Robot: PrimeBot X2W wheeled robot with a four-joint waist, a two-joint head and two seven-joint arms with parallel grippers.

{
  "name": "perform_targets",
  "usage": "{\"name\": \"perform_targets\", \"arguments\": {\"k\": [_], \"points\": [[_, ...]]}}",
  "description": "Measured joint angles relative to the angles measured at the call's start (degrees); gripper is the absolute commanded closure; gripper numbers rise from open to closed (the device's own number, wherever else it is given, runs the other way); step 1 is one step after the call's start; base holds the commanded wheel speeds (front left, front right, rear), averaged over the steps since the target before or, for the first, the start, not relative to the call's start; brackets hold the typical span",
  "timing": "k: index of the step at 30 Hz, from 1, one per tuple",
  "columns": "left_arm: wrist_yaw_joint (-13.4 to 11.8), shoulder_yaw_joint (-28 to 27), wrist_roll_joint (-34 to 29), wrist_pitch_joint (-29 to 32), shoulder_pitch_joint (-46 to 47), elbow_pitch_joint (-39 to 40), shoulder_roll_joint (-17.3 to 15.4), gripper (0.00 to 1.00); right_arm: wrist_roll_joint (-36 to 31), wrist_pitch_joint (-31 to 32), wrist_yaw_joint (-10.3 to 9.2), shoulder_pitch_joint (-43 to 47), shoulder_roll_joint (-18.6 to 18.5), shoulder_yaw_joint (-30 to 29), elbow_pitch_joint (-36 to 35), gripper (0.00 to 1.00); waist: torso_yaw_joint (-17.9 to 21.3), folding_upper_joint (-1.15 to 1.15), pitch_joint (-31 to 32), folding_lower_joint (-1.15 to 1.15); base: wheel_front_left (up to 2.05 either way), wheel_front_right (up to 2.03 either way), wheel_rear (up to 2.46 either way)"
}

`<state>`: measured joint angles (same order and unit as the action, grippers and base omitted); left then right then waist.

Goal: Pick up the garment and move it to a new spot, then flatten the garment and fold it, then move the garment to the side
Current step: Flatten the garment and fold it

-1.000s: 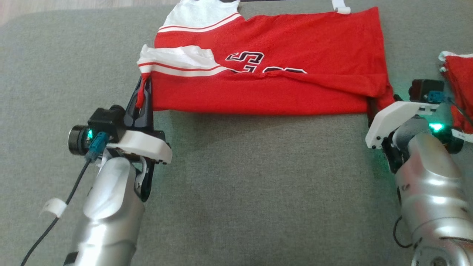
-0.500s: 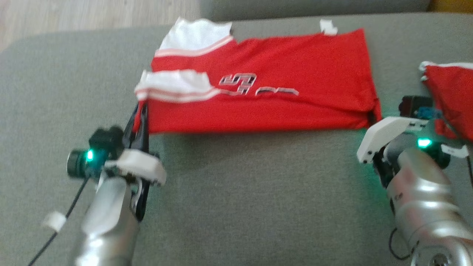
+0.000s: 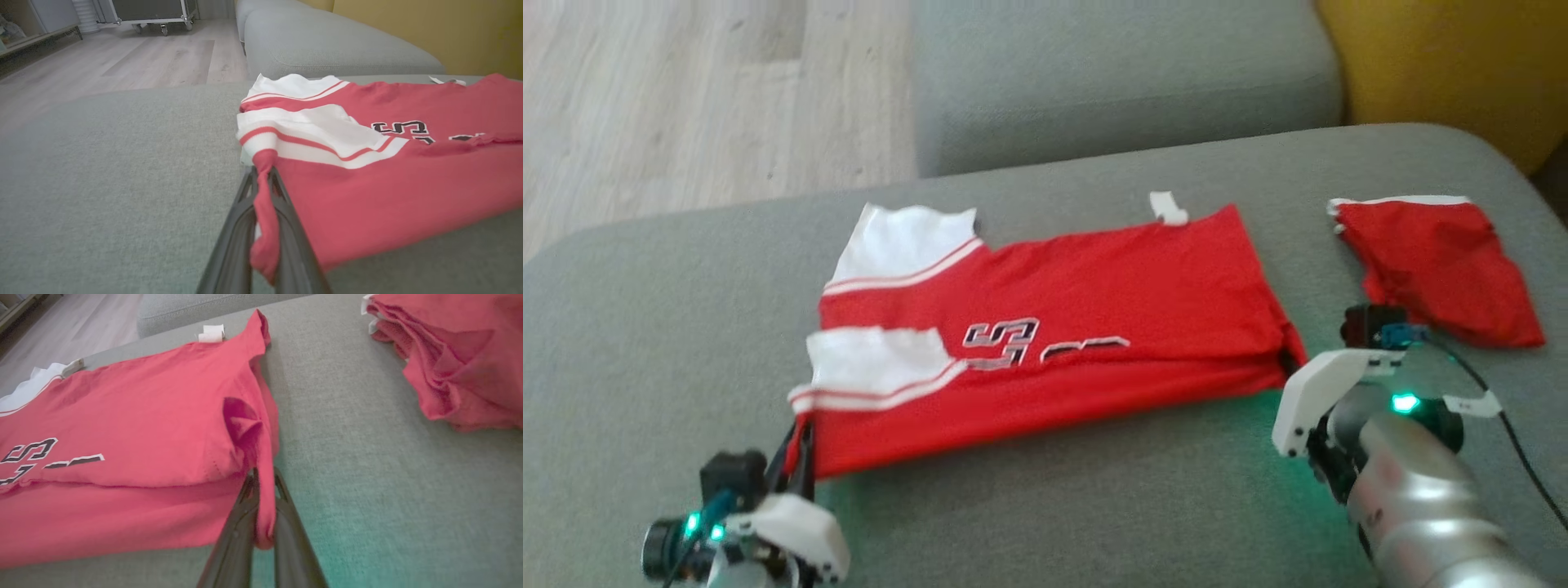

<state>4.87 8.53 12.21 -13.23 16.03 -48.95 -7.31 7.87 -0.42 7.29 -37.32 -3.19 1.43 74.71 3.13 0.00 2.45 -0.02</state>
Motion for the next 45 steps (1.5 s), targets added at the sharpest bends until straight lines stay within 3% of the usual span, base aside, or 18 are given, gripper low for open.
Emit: {"name": "perform_targets", "arguments": {"k": [5,18,19,20,21,30,37,41,45], "points": [[0.00,-0.21,0.86,0.64,-4.17,0.58,-0.38,1.00,5.45,1.58,0.00,4.63,0.00,5.91,-3.25,1.00,2.25,0.00,2.42,0.00,0.00,0.00,0.00],[-0.35,0.49,1.97,2.14,-6.09,3.86,-0.36,1.00,9.28,3.05,0.00,8.97,-1.38,9.36,-10.66,1.00,3.00,0.00,3.05,0.02,0.00,0.00,0.00],[-0.67,0.56,1.92,2.14,-6.09,4.20,-0.38,0.76,9.47,2.90,0.00,9.22,-1.46,9.39,-11.50,0.59,2.97,0.00,2.92,0.02,0.00,0.00,0.00],[-1.00,0.63,1.91,2.01,-6.09,4.77,-0.44,0.34,9.43,2.30,0.00,9.66,-1.64,9.56,-12.44,0.00,2.93,0.00,2.75,0.02,0.00,0.00,0.00],[-1.37,0.62,1.92,1.74,-6.07,5.27,-0.49,0.00,9.45,1.80,0.00,10.05,-1.80,9.57,-13.24,0.00,2.85,0.00,2.56,0.02,0.00,0.00,0.00],[-1.88,-1.91,1.99,-1.00,-5.44,18.70,-0.53,0.00,11.81,-8.65,0.00,11.81,-3.26,10.63,-24.48,0.00,1.69,0.00,0.27,0.02,0.00,0.00,0.00],[-0.01,-6.35,1.44,-1.23,-5.75,36.69,2.31,0.00,11.73,-13.54,0.00,15.21,-3.21,7.97,-33.96,0.00,0.76,0.00,-2.15,0.02,0.00,0.00,0.00],[0.79,-6.76,0.52,-1.32,-5.72,37.74,2.86,0.00,9.79,-13.79,0.00,16.93,-2.59,6.00,-36.73,0.00,0.69,0.00,-3.97,0.02,0.00,0.00,0.00],[1.38,-5.27,-1.41,-1.42,-1.43,31.61,1.59,0.00,8.03,-13.81,0.00,16.41,-2.04,5.14,-39.99,0.00,0.86,0.00,-7.14,0.02,0.00,0.00,0.00]]}}
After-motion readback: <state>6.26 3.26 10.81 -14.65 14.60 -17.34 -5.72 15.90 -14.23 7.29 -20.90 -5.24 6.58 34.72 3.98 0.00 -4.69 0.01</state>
